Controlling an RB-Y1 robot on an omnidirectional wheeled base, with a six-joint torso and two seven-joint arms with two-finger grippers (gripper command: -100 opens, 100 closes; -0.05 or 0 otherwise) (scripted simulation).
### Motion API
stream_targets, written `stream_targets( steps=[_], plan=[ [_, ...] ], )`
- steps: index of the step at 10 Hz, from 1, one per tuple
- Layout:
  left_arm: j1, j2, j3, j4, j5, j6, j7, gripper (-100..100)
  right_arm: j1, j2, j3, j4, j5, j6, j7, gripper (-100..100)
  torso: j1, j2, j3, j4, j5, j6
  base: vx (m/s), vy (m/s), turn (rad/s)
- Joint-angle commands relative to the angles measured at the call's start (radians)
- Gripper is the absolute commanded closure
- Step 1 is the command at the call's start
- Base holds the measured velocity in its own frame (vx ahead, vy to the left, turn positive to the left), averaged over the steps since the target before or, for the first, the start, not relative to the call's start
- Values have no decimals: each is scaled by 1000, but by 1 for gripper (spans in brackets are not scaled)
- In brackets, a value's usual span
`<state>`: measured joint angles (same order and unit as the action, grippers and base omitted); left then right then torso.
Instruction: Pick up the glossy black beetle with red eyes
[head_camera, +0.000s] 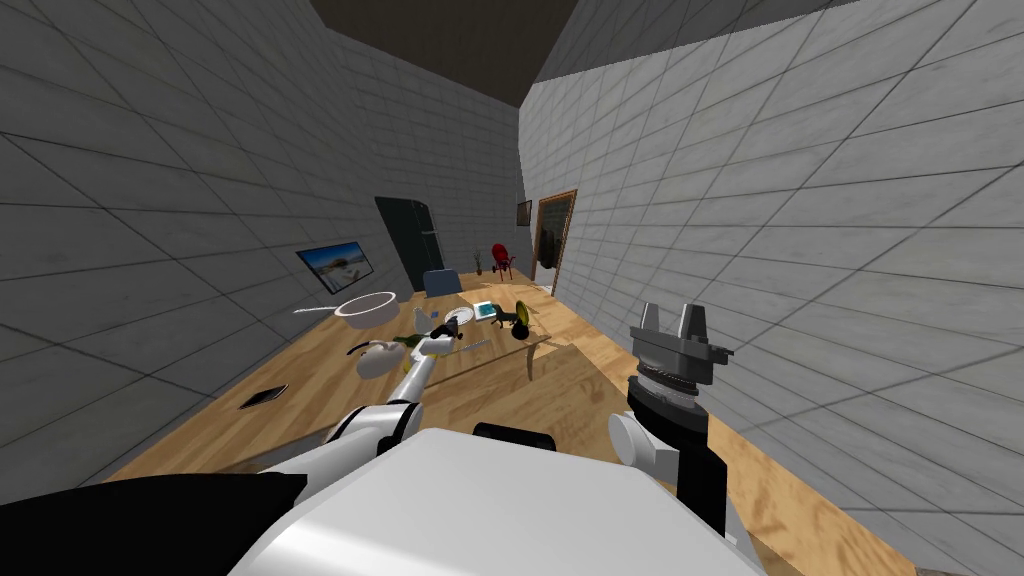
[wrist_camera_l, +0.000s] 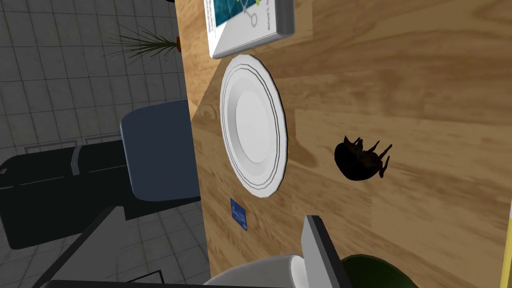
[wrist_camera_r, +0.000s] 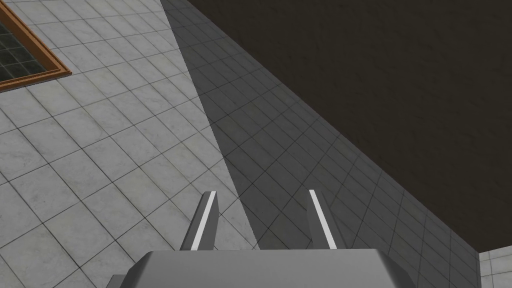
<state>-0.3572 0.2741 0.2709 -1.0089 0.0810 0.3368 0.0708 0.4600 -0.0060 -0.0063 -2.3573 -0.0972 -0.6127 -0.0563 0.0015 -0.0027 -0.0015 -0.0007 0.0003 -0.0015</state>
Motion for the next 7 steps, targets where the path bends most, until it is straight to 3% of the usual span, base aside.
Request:
stream_targets(
  steps=[1, 2, 3, 4, 6, 7],
  plan=[
    [-24, 11, -3, 49, -1, 50, 3, -100, 0, 0, 0, 0, 0, 0, 0, 0, 0, 0, 0, 0, 0, 0, 35, 7, -65],
    [-24, 11, -3, 49, -1, 62, 3, -100, 0, 0, 0, 0, 0, 0, 0, 0, 0, 0, 0, 0, 0, 0, 29, 7, -35],
    [-44, 18, -5, 92, -5, 101, 6, -100, 0, 0, 0, 0, 0, 0, 0, 0, 0, 0, 0, 0, 0, 0, 38, 10, -50],
    [-44, 18, -5, 93, -5, 106, 6, -100, 0, 0, 0, 0, 0, 0, 0, 0, 0, 0, 0, 0, 0, 0, 34, 13, -39],
    [-78, 31, -10, 161, -12, 175, 11, -100, 0, 0, 0, 0, 0, 0, 0, 0, 0, 0, 0, 0, 0, 0, 39, 23, -62],
    [-78, 31, -10, 168, -12, 186, 11, -100, 0, 0, 0, 0, 0, 0, 0, 0, 1, -1, 0, 0, 0, 0, 47, 18, -26]
  ],
)
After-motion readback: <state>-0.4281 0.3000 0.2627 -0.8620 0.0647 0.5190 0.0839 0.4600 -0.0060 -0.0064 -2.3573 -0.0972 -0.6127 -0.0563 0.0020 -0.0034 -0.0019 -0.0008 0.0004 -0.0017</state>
